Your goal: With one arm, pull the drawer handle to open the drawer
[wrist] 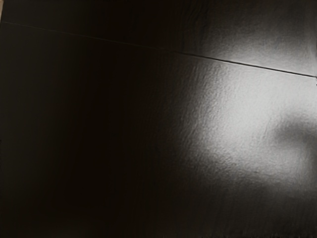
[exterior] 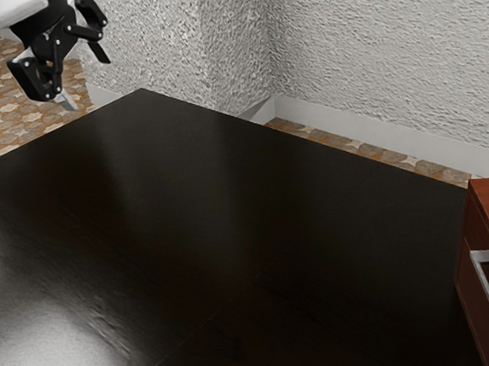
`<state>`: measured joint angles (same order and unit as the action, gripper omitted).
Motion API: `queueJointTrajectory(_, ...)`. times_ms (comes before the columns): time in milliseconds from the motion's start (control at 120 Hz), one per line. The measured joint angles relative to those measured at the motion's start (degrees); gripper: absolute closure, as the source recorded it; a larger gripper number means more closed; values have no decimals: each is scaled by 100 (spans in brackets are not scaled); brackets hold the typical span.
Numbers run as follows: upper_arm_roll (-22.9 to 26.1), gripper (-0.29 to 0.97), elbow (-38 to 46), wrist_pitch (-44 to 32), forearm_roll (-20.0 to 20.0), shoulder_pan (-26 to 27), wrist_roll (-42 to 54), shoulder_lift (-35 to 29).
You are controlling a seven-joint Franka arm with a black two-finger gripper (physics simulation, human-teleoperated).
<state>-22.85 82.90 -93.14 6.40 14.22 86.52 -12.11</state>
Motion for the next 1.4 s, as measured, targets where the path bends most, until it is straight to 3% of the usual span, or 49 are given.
queueJointTrajectory(183, 30, 0, 1, -17, -17, 42, 371, -25)
queueJointTrajectory(533, 111, 0, 252, -18, -123, 794, 858, 350)
queueJointTrajectory(658, 1234, 0, 708, -61, -140, -11, 1024, 273)
queueJointTrajectory(850, 2270, 0, 1364, -387, -108, -552, 1227, 6)
queueJointTrajectory(1242, 2993, 0, 2098, -1643, -333, -562, 1516, 38)
queueJointTrajectory(1400, 3024, 0, 2269, -2093, -458, -288, 1641, 12)
